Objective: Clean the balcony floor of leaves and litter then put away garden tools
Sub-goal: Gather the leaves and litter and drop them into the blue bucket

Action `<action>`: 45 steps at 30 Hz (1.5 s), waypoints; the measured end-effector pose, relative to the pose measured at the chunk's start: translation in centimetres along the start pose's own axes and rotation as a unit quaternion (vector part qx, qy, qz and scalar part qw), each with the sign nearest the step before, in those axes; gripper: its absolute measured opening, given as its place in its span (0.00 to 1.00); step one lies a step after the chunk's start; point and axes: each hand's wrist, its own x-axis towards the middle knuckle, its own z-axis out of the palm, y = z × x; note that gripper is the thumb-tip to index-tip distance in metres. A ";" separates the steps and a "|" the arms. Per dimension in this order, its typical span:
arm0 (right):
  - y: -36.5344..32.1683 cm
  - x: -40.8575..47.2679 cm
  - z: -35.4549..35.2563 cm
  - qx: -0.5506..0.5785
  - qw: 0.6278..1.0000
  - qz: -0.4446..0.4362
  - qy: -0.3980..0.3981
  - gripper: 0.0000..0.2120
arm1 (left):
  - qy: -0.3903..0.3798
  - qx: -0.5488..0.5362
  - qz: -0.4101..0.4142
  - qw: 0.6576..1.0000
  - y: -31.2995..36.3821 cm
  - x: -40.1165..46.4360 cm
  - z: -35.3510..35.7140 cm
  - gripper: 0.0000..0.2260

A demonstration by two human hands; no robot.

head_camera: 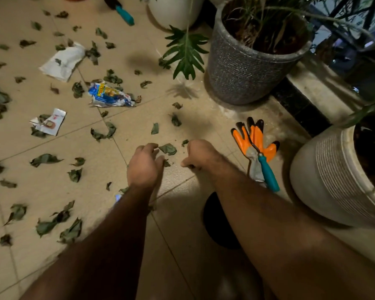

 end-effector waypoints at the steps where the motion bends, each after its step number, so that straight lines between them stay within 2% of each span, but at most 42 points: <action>1: 0.0 0.1 0.1 -0.022 1.000 -0.001 0.004 0.12 | -0.011 0.010 0.009 1.000 -0.1 -0.2 -0.1 0.19; 3: 0.2 0.4 -0.3 -0.015 1.000 -0.009 -0.014 0.04 | -0.044 0.030 0.023 0.998 -0.3 -0.8 -0.1 0.21; 6: 1.2 0.7 -1.7 0.111 0.993 -0.006 -0.035 0.03 | -0.084 0.049 0.049 0.994 -0.3 -1.1 0.3 0.17; 8: 1.8 1.0 -2.5 0.161 0.987 0.009 -0.013 0.06 | -0.088 0.048 0.056 0.993 -0.4 -0.9 1.0 0.16; 11: 1.7 1.5 -2.2 0.173 0.984 0.014 0.035 0.11 | -0.084 0.074 0.059 0.992 -0.6 -0.5 2.0 0.12; 14: 0.2 0.9 -0.5 0.213 0.970 0.001 0.120 0.05 | -0.073 0.089 0.044 0.992 -1.2 -0.5 2.2 0.08; 16: -0.7 0.7 0.8 0.205 0.968 -0.030 0.141 0.10 | -0.068 0.067 0.037 0.995 -1.6 -0.7 2.0 0.06; 17: -0.9 0.7 1.3 0.181 0.973 -0.041 0.138 0.12 | -0.063 0.050 0.034 0.996 -1.7 -0.9 1.8 0.05; 20: -1.1 1.2 1.5 0.134 0.982 -0.040 0.124 0.10 | -0.036 -0.018 0.028 0.999 -2.0 -0.9 1.1 0.04; 23: -0.6 1.4 1.2 0.132 0.986 -0.039 0.090 0.10 | 0.004 -0.076 -0.001 0.997 -1.5 -0.3 0.2 0.03; 26: 0.6 1.1 0.6 0.213 0.975 -0.038 0.050 0.13 | 0.038 -0.110 -0.021 0.993 -0.9 0.3 -0.8 0.10; 28: 1.2 0.6 0.0 0.280 0.958 -0.031 0.045 0.16 | 0.055 -0.108 -0.017 0.992 -0.9 0.5 -1.3 0.11; 31: 1.6 0.2 -1.0 0.344 0.938 -0.006 0.054 0.13 | 0.079 -0.067 -0.038 0.994 -1.7 0.6 -2.0 0.11; 34: 1.4 0.0 -1.6 0.450 0.892 0.033 0.007 0.08 | 0.061 -0.001 -0.063 0.996 -3.6 0.5 -2.5 0.15; 36: 1.0 0.0 -1.7 0.480 0.876 0.044 -0.015 0.08 | 0.034 0.027 -0.072 0.996 -5.0 0.5 -2.5 0.18; 39: 0.2 0.4 -1.1 0.431 0.901 0.047 0.038 0.08 | -0.013 0.071 -0.062 0.995 -6.2 0.3 -2.3 0.21; 41: -0.5 0.7 -0.5 0.369 0.925 0.026 0.082 0.04 | -0.020 0.089 -0.052 0.994 -6.3 0.1 -2.1 0.17; 45: -2.0 0.5 0.8 0.233 0.970 -0.031 0.069 0.16 | -0.012 0.086 -0.057 0.995 -6.3 0.1 -1.8 0.09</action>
